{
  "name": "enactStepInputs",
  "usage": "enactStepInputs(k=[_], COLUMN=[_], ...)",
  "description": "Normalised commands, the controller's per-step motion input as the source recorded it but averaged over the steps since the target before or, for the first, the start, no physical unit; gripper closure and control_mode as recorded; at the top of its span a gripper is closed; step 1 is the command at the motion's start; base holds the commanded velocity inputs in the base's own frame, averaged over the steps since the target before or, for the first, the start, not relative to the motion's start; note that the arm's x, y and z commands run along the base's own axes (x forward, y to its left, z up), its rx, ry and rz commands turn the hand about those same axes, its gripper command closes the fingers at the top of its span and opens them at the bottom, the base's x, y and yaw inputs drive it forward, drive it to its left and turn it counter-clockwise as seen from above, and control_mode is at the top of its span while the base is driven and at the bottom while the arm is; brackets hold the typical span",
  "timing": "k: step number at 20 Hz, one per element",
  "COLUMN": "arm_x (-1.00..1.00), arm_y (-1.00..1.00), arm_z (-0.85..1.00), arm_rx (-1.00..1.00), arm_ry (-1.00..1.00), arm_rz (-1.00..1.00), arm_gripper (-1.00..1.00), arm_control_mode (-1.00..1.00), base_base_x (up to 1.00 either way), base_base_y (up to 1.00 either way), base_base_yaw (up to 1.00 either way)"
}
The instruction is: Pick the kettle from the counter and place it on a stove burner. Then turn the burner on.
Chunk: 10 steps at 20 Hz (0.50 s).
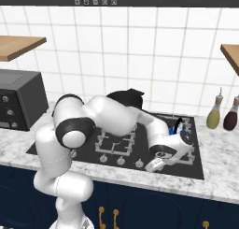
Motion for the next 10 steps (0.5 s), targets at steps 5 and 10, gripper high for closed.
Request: enactStepInputs(k=[5, 10], arm_x=[-0.02, -0.71], arm_y=[-0.02, -0.02], arm_z=[0.90, 1.00], arm_rx=[0.00, 0.07], arm_ry=[-0.27, -0.39], arm_rz=[-0.09, -0.08], arm_gripper=[-1.00, -1.00], arm_control_mode=[-1.00, -1.00], base_base_x=[0.00, 0.00], base_base_y=[0.00, 0.00], base_base_yaw=[0.00, 0.00])
